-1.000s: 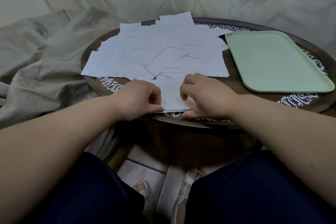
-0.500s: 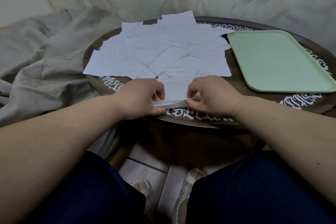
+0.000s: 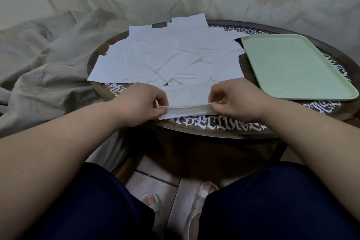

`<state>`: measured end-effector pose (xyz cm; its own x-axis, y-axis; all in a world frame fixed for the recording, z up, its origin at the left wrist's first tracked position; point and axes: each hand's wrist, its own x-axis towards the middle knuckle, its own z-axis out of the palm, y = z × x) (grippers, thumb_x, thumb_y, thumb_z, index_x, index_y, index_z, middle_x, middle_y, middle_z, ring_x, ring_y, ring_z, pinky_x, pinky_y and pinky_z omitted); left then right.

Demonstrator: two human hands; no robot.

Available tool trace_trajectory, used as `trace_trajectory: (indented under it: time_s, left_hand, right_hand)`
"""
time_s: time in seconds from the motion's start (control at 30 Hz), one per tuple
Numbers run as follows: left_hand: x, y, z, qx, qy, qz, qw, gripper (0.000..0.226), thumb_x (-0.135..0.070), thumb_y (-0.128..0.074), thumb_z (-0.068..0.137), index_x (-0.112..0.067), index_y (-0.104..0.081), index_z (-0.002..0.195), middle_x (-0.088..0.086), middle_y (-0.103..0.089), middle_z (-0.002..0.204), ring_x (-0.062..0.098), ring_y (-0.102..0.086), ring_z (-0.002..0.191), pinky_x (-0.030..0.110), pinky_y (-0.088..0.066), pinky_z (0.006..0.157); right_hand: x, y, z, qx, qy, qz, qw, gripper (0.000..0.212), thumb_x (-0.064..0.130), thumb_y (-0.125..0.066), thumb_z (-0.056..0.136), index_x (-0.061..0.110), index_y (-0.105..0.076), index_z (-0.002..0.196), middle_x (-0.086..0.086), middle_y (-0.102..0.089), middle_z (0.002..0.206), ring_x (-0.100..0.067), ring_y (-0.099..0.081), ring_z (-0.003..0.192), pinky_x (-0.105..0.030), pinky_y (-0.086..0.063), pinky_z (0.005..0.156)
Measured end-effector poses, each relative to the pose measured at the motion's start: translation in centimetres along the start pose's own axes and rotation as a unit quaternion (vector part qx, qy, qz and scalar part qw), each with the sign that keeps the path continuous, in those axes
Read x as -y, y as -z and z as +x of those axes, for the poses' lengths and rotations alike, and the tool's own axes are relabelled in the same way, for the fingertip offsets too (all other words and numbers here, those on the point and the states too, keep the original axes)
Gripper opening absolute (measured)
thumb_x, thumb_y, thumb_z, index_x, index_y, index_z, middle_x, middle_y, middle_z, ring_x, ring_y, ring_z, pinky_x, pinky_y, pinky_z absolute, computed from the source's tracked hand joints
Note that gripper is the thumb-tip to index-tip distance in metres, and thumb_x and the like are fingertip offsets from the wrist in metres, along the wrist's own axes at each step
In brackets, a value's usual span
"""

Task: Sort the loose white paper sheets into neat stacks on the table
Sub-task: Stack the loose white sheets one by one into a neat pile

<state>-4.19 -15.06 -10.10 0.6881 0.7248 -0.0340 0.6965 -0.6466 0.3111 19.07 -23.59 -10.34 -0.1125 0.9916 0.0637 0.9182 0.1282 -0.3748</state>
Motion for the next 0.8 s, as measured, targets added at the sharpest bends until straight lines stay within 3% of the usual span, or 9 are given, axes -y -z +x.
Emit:
trace_trajectory:
  time_s: [0.1, 0.27, 0.33, 0.47, 0.63, 0.7, 0.8]
  left_hand:
    - [-0.1, 0.2, 0.0, -0.042, 0.002, -0.002, 0.999, 0.010, -0.021, -0.068, 0.081, -0.024, -0.061, 0.076, -0.015, -0.056, 0.066, -0.002, -0.054, 0.066, 0.011, -0.035, 0.059]
    - [-0.7, 1.1, 0.0, -0.209, -0.052, -0.003, 0.977, 0.023, -0.012, -0.068, 0.081, -0.023, -0.050, 0.072, -0.005, -0.058, 0.073, 0.014, -0.051, 0.067, 0.031, -0.042, 0.066]
    - [-0.6, 1.0, 0.0, -0.186, -0.060, 0.011, 0.981, 0.023, -0.011, -0.067, 0.080, -0.023, -0.050, 0.072, -0.002, -0.058, 0.077, 0.017, -0.052, 0.070, 0.031, -0.042, 0.066]
    - [0.2, 0.0, 0.2, -0.008, -0.051, 0.080, 0.995, 0.020, -0.018, -0.066, 0.080, -0.027, -0.051, 0.073, -0.008, -0.057, 0.079, 0.017, -0.056, 0.080, 0.031, -0.042, 0.072]
    - [0.0, -0.1, 0.3, 0.020, -0.029, 0.074, 0.997, 0.022, -0.019, -0.065, 0.080, -0.030, -0.048, 0.071, -0.010, -0.055, 0.079, 0.015, -0.057, 0.080, 0.029, -0.041, 0.071]
    - [-0.1, 0.0, 0.4, -0.032, -0.019, 0.056, 0.998, 0.017, -0.017, -0.065, 0.081, -0.025, -0.053, 0.074, -0.005, -0.059, 0.081, 0.017, -0.060, 0.080, 0.029, -0.042, 0.071]
    - [0.0, 0.6, 0.6, -0.218, -0.050, 0.016, 0.974, 0.009, -0.012, -0.063, 0.081, -0.017, -0.057, 0.075, 0.001, -0.062, 0.083, 0.023, -0.060, 0.075, 0.032, -0.046, 0.069]
  right_hand:
    - [-0.6, 0.3, -0.1, -0.022, -0.018, 0.008, 1.000, 0.005, 0.020, -0.065, 0.083, 0.020, -0.070, 0.083, 0.021, -0.053, 0.064, 0.003, -0.052, 0.063, -0.015, -0.038, 0.062]
    - [-0.8, 0.3, 0.7, -0.256, 0.003, -0.011, 0.967, 0.003, 0.017, -0.067, 0.082, 0.017, -0.070, 0.082, 0.006, -0.061, 0.077, -0.009, -0.047, 0.067, -0.025, -0.039, 0.067]
    - [-1.0, 0.0, 0.8, -0.223, -0.006, -0.005, 0.975, 0.004, 0.018, -0.067, 0.082, 0.017, -0.069, 0.084, 0.004, -0.064, 0.080, -0.012, -0.052, 0.070, -0.029, -0.045, 0.070]
    - [-0.9, -0.6, 0.3, -0.039, -0.029, -0.006, 0.999, 0.005, 0.019, -0.065, 0.082, 0.019, -0.068, 0.087, 0.010, -0.057, 0.076, -0.011, -0.056, 0.077, -0.028, -0.048, 0.075]
    - [-0.7, -0.6, 0.5, -0.019, -0.035, 0.009, 0.999, 0.004, 0.018, -0.065, 0.082, 0.020, -0.067, 0.085, 0.021, -0.049, 0.065, -0.008, -0.051, 0.071, -0.022, -0.038, 0.067]
    - [-0.7, -0.5, 0.6, -0.067, -0.051, 0.039, 0.996, 0.005, 0.016, -0.065, 0.082, 0.019, -0.068, 0.084, 0.020, -0.051, 0.063, -0.008, -0.054, 0.071, -0.020, -0.040, 0.066]
    - [-0.5, -0.2, 1.0, -0.239, -0.019, 0.067, 0.969, 0.004, 0.012, -0.065, 0.081, 0.015, -0.068, 0.082, 0.007, -0.061, 0.072, -0.014, -0.060, 0.074, -0.026, -0.048, 0.072]
